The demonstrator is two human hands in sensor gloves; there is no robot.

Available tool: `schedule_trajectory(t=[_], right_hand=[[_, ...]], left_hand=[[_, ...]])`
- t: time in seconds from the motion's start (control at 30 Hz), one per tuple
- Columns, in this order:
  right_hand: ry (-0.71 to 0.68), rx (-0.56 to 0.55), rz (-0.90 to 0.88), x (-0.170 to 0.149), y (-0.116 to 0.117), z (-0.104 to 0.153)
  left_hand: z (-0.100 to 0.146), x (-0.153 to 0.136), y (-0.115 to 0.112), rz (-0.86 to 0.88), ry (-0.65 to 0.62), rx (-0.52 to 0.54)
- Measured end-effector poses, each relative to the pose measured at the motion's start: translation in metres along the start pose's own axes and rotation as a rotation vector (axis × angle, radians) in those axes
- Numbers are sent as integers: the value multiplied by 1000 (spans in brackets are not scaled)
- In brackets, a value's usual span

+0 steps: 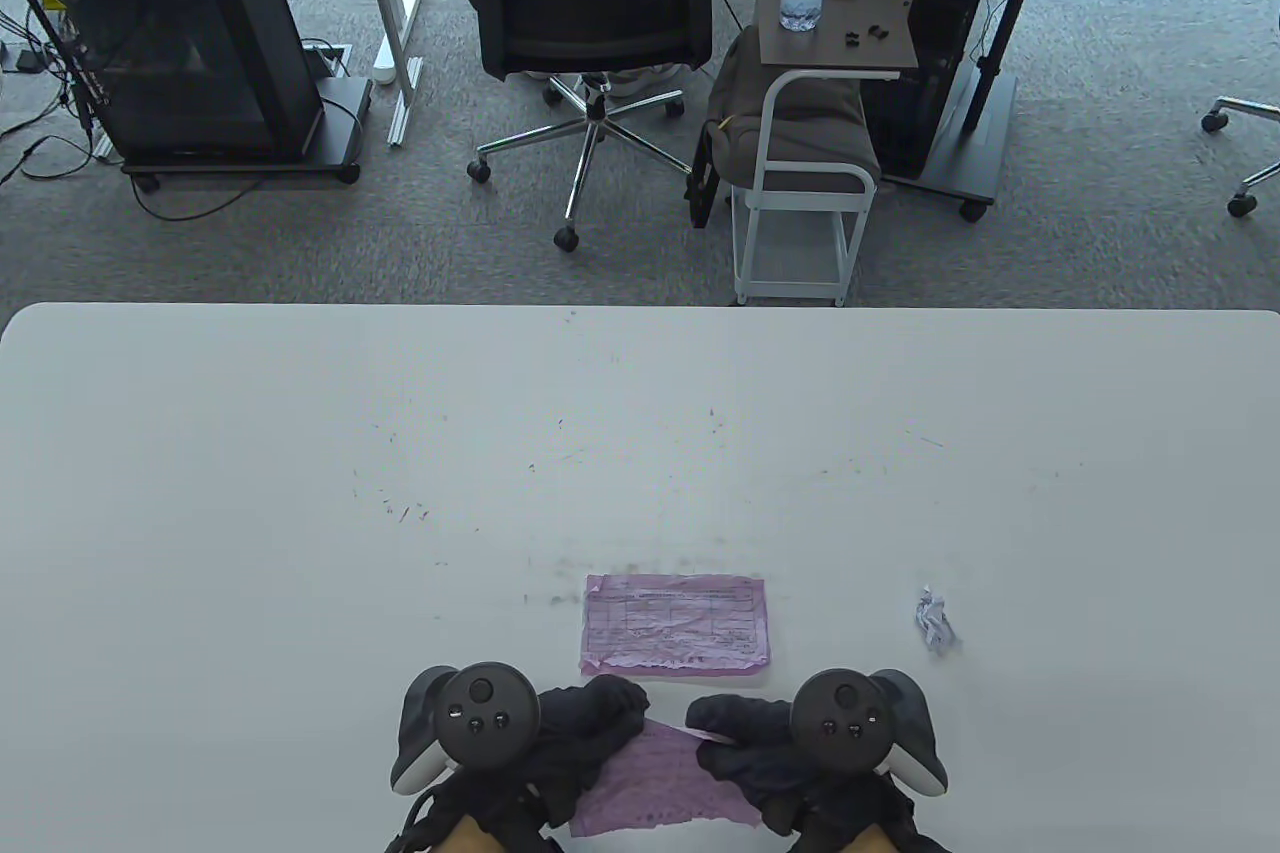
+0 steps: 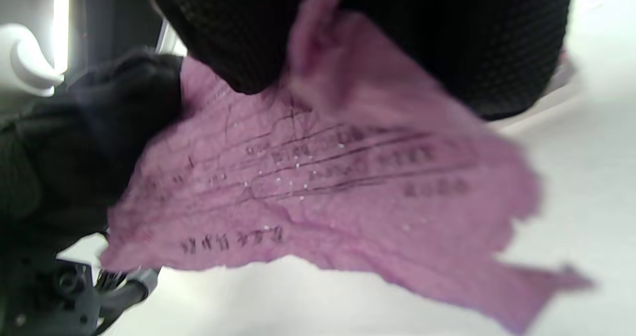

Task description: Flatten crumpled invoices and stack

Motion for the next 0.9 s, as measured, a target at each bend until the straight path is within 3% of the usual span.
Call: schedule_trajectory(t=[0.17, 0.3, 0.47, 0.67, 0.77, 0.9], right_hand=[[118, -29, 20, -16, -4, 2], [215, 9, 114, -25, 8, -3], [272, 27, 289, -26, 24, -10], [343, -17, 334, -28, 29, -11], [341, -17, 318, -28, 30, -11], [306, -17, 346, -27, 30, -10]], left_hand=[[-4, -22, -22, -8, 100, -125], [-8, -26, -36, -152, 134, -221], [-10, -23, -38, -411, 175, -227], [-7, -14, -30, -403, 92, -232], [-9, -6, -43, -428, 63, -404], [-12, -6, -65, -512, 114, -588]])
Point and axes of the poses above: the tracker on the back of each hand, its own x axis roughly to the thumb side, its own z axis roughly from the fingertips to the wrist, y = z × x, the point moved 1 cm from there along -z, roughly from the wrist to the fingertips, and after that the axes turned 15 degrees about -z, right-handed, at the moved point
